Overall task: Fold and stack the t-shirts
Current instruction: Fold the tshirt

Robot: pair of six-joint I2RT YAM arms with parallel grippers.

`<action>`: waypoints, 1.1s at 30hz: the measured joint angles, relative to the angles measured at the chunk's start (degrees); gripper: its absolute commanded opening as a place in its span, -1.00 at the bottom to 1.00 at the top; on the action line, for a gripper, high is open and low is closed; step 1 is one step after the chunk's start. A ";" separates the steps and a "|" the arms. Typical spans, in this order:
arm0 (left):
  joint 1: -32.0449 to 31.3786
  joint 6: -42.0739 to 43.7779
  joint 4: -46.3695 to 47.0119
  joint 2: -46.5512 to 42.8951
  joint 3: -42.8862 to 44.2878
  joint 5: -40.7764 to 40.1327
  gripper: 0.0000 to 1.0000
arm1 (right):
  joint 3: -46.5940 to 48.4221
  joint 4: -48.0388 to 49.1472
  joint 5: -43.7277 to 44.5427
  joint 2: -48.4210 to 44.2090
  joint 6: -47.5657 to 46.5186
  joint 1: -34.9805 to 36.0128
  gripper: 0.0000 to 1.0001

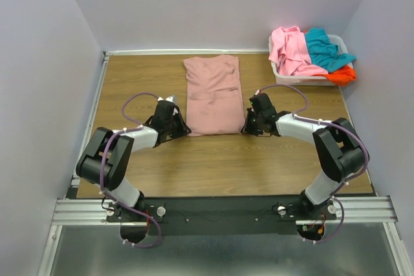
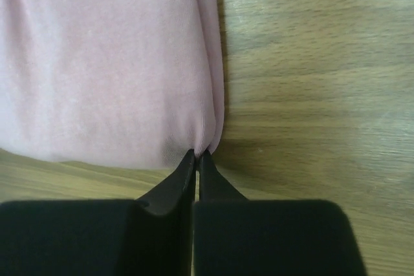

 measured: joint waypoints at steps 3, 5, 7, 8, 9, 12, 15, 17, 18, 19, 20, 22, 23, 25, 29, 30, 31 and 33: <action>-0.11 0.00 0.11 -0.44 -0.44 -0.02 -1.00 | -0.13 0.44 -1.68 0.04 -0.02 0.00 -0.99; -0.33 -0.02 0.09 -1.42 -1.46 -0.02 -1.00 | -1.05 0.83 -2.73 -0.59 0.00 0.00 -0.99; -0.81 -0.26 0.11 -3.21 -3.37 -0.04 -1.00 | -3.98 1.60 -3.98 -3.04 0.02 0.00 -0.99; -1.38 -0.50 0.09 -4.98 -5.07 -0.07 -1.00 | -5.77 1.68 -4.76 -5.01 0.09 0.00 -0.99; -1.64 -0.59 0.02 -5.81 -6.14 -0.09 -1.00 | -9.16 1.40 -5.49 -8.68 0.26 0.00 -0.99; -4.96 -2.62 -2.01 -12.76 -11.32 -1.03 -1.00 | -16.74 1.36 -8.33 -17.51 1.77 0.20 -0.99; -11.21 -6.54 -6.32 -21.03 -16.06 -2.08 -1.00 | -22.99 0.79 -10.99 -25.14 4.50 1.33 -0.99; -15.52 -9.38 -10.47 -25.46 -16.85 -3.06 -1.00 | -26.16 -0.35 -12.20 -30.71 6.45 2.93 -0.99; -16.96 -10.58 -12.17 -27.19 -16.92 -3.52 -1.00 | -26.91 -1.07 -12.50 -32.92 7.37 3.69 -0.99; -18.29 -11.74 -13.92 -29.00 -16.87 -4.11 -1.00 | -27.39 -2.03 -12.81 -35.47 8.28 4.35 -0.99; -19.37 -13.11 -16.28 -31.56 -16.87 -4.85 -1.00 | -27.69 -3.08 -13.00 -38.18 9.27 4.92 -0.99; -20.59 -14.82 -19.32 -35.74 -16.85 -5.90 -1.00 | -27.74 -4.17 -13.11 -43.43 10.58 5.55 -0.99; -20.96 -15.82 -21.11 -38.56 -16.85 -6.49 -1.00 | -27.74 -5.20 -13.07 -45.83 11.04 5.64 -0.99; -21.20 -16.90 -23.41 -42.99 -16.68 -7.37 -1.00 | -27.50 -6.75 -12.94 -51.21 12.02 5.77 -0.99; -21.20 -17.00 -26.69 -46.29 -12.92 -9.03 -1.00 | -24.50 -9.46 -11.45 -52.83 11.96 5.81 -0.99; -21.22 -16.92 -27.23 -46.25 -11.23 -9.53 -1.00 | -23.54 -9.68 -10.73 -52.59 11.85 5.81 -0.99; -21.22 -16.76 -27.56 -46.14 -9.84 -10.32 -1.00 | -22.53 -10.05 -10.03 -52.37 11.63 5.81 -0.99; -21.20 -16.24 -28.57 -45.11 -6.19 -12.24 -1.00 | -19.91 -11.10 -7.34 -51.39 10.93 5.81 -0.99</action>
